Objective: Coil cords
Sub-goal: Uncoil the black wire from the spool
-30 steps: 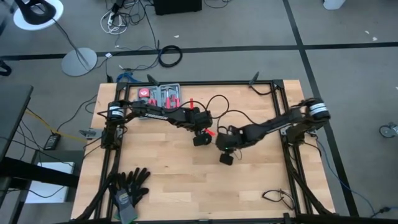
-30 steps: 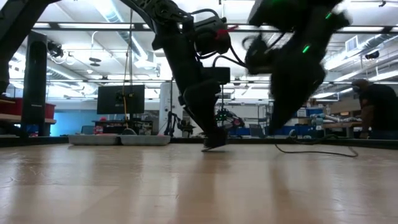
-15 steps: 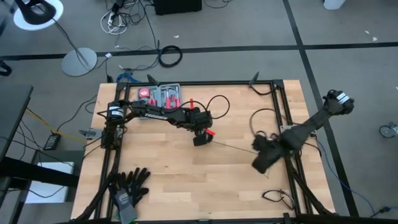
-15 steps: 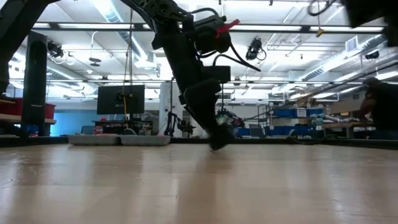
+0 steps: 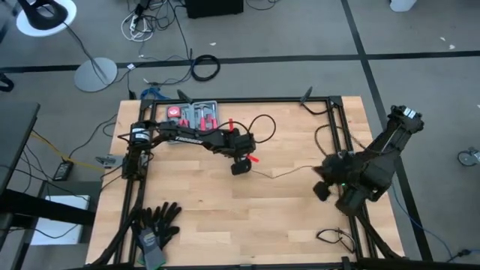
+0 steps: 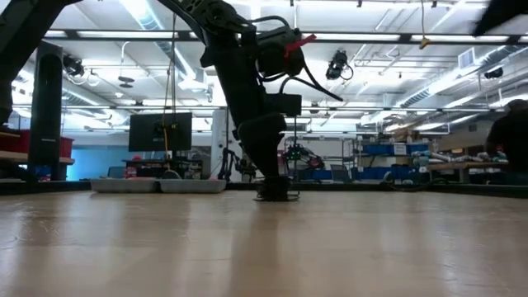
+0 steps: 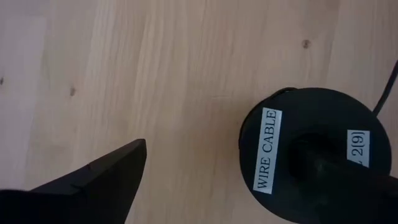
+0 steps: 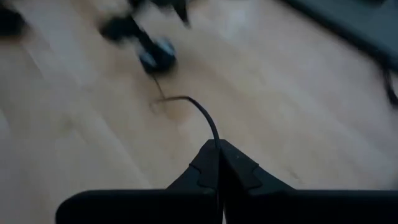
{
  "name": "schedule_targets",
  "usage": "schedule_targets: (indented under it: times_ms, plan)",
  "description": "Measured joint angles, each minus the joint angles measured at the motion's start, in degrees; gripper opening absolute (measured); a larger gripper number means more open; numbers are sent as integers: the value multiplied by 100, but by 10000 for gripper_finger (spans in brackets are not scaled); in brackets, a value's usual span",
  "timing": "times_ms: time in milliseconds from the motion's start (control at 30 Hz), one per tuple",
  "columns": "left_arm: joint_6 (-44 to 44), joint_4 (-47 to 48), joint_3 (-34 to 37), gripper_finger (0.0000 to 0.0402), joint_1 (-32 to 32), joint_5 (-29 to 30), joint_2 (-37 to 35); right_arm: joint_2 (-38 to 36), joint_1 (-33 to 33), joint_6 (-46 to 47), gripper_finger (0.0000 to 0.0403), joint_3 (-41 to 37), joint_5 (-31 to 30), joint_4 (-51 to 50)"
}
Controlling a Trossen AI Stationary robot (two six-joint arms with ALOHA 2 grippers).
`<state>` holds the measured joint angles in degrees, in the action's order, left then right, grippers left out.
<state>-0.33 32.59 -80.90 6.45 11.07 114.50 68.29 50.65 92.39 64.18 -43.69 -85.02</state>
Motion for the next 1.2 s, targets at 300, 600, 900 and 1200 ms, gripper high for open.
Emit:
schedule_targets:
  times_ms: [300, 600, 900, 1200]
  plan:
    - [-38, -65, 0, 396, 1, -25, 4, 1012, -1143, -2478, 19, -6, -599, 2111]
    - [-140, -65, 0, 396, -2, -44, 7, 2477, -2631, -4856, 62, -6, 493, 4142]
    - [-143, 11, -9, 396, -8, -48, 7, 3140, -3511, -5956, 122, -64, 1173, 5356]
    - [-143, 65, -9, 396, -6, -65, 7, 3152, -4185, -6508, 173, -1011, 2567, 7654]
